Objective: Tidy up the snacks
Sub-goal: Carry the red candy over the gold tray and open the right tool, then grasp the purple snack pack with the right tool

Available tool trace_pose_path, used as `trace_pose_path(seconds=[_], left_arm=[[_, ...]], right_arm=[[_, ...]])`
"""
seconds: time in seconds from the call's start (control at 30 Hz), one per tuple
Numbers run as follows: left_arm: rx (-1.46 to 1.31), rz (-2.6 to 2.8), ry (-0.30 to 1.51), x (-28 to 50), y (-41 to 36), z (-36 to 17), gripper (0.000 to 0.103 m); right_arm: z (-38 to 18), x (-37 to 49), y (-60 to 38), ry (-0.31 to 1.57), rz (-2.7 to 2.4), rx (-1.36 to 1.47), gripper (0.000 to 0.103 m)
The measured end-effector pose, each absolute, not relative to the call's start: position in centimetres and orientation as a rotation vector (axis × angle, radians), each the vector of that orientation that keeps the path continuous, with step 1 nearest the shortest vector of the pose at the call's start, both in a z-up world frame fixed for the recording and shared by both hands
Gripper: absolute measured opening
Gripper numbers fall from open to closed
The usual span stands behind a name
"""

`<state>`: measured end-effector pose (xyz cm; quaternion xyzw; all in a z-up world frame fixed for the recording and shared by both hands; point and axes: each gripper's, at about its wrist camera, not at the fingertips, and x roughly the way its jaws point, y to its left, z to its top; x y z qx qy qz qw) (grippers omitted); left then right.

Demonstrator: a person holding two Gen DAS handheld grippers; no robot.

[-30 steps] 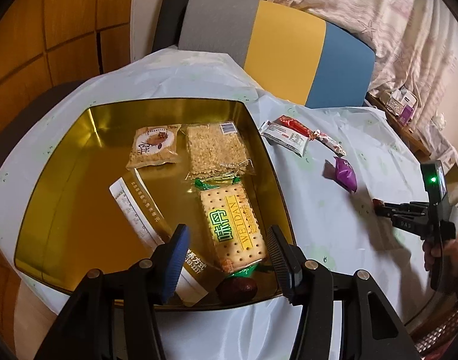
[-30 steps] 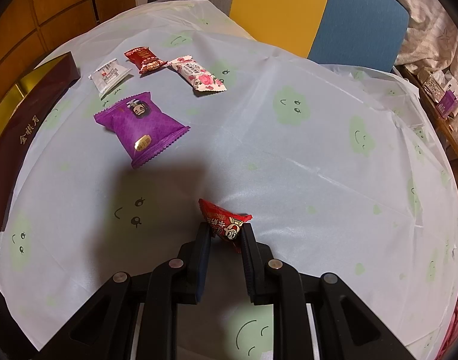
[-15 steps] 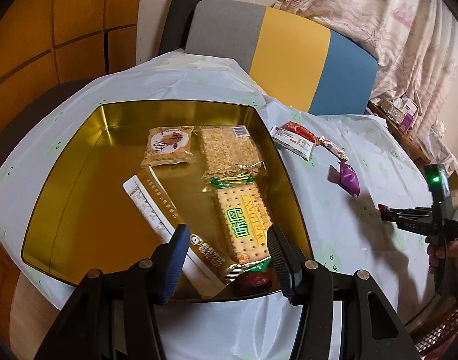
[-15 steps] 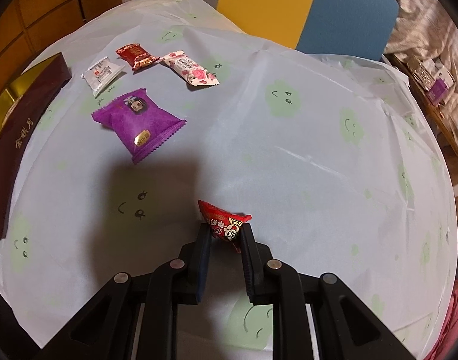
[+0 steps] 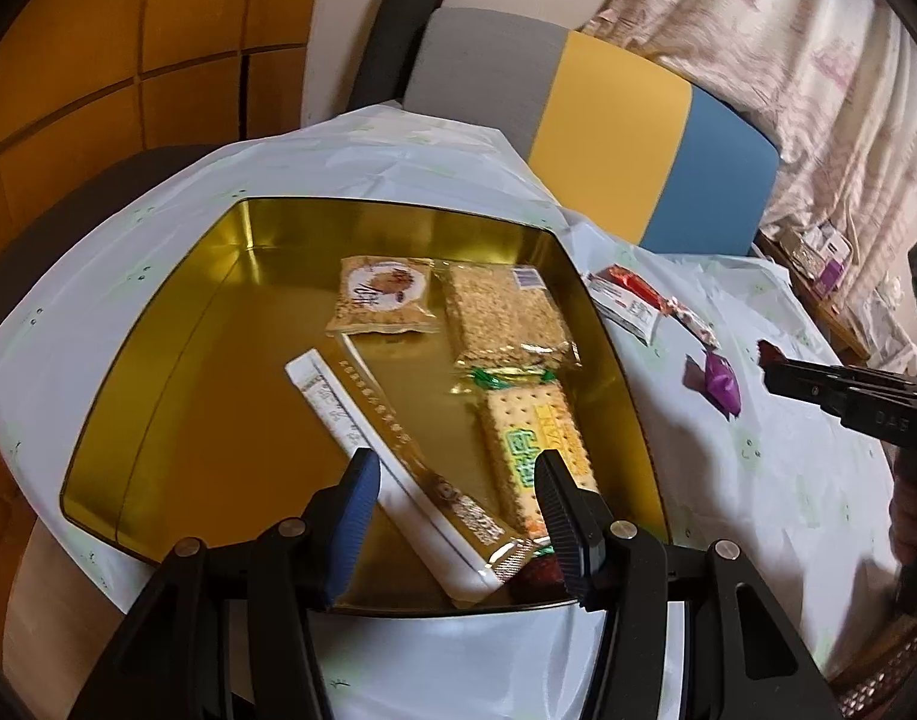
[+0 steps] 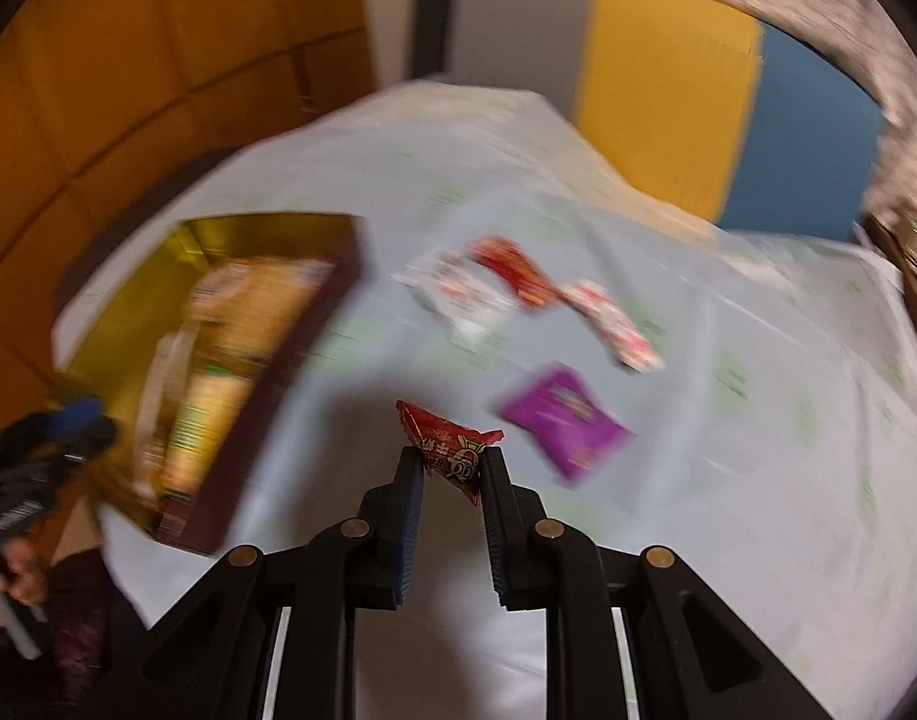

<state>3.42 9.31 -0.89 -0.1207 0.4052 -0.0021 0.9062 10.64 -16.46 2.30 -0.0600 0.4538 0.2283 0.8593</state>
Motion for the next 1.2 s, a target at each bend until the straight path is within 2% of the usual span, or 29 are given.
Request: trace_pose_path(seconds=[0.3,0.6,0.67,1.2], left_arm=[[-0.308,0.082,0.794,3.1,12.8,-0.5,0.054],[-0.344,0.124,0.794,3.1,14.7,-0.8,0.054],[-0.338,0.123,0.796,3.2,14.6,-0.9,0.054],[-0.244,0.082,0.792,3.0,11.9,-0.4,0.055]], right_arm=[[3.9,9.4,-5.9,0.927,0.745,-0.158,0.02],[0.6,9.3,0.2,1.007,0.807,-0.263,0.024],[0.2,9.1,0.4,1.025,0.814,-0.275,0.03],[2.0,9.1,-8.7,0.955,0.646,-0.111,0.03]])
